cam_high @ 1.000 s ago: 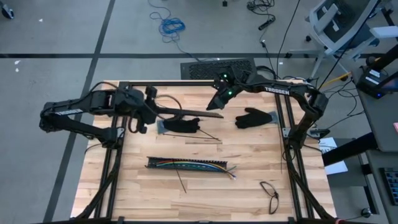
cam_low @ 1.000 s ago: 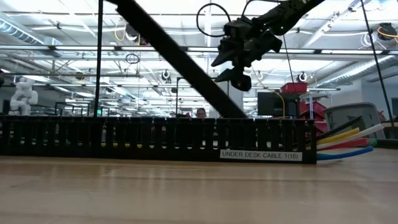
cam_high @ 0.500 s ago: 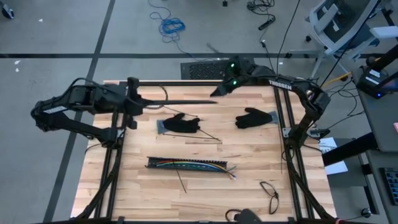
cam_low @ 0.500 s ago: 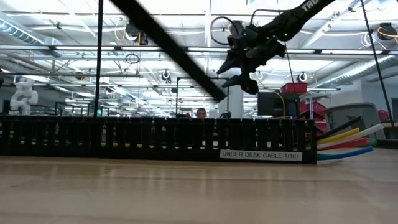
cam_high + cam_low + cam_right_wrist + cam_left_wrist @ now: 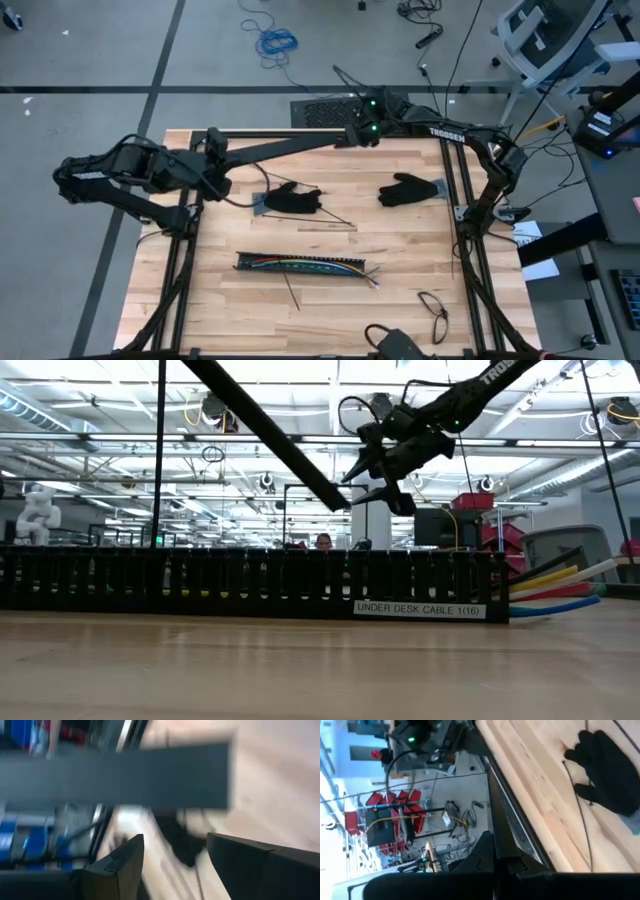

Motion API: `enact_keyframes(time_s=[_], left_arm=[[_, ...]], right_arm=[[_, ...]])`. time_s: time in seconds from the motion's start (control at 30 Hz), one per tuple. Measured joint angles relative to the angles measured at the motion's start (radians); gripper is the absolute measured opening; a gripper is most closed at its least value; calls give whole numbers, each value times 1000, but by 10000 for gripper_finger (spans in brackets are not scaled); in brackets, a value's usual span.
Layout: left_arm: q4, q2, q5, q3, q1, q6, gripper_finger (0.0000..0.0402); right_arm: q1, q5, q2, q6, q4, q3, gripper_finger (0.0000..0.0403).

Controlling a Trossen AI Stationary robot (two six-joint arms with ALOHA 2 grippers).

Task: Ziptie cables
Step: Close the cable duct

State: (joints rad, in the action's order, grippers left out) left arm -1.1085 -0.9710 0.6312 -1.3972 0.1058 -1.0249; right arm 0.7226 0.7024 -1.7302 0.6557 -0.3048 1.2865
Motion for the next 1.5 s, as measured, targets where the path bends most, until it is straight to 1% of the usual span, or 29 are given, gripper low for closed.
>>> enact_keyframes(time_s=[0.07,0.17,0.3,0.43,0.53,0.57,0.73,0.9,1.0,1.13,1.33,1.4,1.5], left_arm=[[-36,0,19,0,22,27,0],[-89,0,45,0,66,76,0],[-74,1,123,0,131,73,0],[-79,0,191,0,180,76,0],[-79,1,196,0,203,76,0],[-79,1,198,0,208,76,0],[-79,1,217,0,228,75,0],[-68,1,220,-3,239,76,0],[-14,1,226,-5,246,76,0],[28,1,240,-6,246,76,0],[23,12,261,-7,247,79,0],[8,13,261,-8,247,117,0],[-63,13,249,-9,247,208,0]], right_arm=[[7,-46,4,48,57,0,212],[32,-75,18,107,102,1,212],[43,-107,6,157,100,-7,212],[14,-121,-5,262,247,-65,212],[6,-125,-6,368,426,-116,212],[5,-128,-6,396,459,-129,212],[-4,-151,-6,449,532,-182,212],[-26,-152,-6,460,613,-193,212],[-32,-152,-6,470,699,-193,212],[-31,-103,-6,523,795,-192,212],[-37,-61,-6,546,827,-192,212],[-37,-40,-6,554,839,-192,212],[-40,6,-6,557,886,-193,212]])
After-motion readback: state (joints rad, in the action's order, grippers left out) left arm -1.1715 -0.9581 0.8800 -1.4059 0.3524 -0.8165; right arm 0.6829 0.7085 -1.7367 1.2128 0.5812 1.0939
